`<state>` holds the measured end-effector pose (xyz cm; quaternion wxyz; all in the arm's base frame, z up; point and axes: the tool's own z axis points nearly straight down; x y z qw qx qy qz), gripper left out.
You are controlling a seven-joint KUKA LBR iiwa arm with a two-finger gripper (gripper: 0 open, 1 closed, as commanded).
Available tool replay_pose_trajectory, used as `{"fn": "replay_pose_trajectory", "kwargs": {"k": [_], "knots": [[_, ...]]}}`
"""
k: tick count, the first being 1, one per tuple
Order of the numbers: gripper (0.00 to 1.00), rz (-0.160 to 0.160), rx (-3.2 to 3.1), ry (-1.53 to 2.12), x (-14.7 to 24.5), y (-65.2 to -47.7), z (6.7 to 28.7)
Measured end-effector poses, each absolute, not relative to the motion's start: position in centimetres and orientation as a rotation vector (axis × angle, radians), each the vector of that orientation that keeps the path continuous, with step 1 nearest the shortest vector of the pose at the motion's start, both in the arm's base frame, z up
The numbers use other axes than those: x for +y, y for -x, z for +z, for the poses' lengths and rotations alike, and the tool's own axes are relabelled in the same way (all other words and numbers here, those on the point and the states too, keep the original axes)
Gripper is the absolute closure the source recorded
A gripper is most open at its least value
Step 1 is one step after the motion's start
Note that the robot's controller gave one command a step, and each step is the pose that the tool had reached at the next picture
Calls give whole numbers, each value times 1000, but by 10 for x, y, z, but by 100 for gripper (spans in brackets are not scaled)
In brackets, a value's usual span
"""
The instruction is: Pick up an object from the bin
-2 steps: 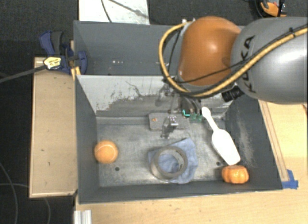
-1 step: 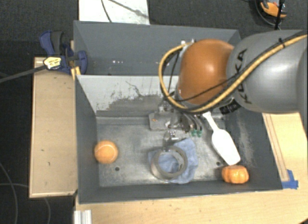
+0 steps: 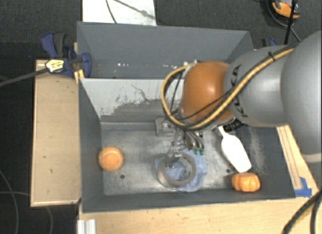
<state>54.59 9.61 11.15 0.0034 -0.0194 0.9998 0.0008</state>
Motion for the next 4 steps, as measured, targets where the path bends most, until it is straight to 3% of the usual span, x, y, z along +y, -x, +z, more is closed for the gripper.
{"fn": "replay_pose_trajectory", "kwargs": {"k": [1, 2, 3, 4], "knots": [[100, 3, 3121, 314, 85, -525, 74], [100, 3, 3121, 312, 85, -525, 74], [100, 1, 3127, 297, 85, -514, 173], [100, 1, 3128, 294, 85, -514, 173]]}}
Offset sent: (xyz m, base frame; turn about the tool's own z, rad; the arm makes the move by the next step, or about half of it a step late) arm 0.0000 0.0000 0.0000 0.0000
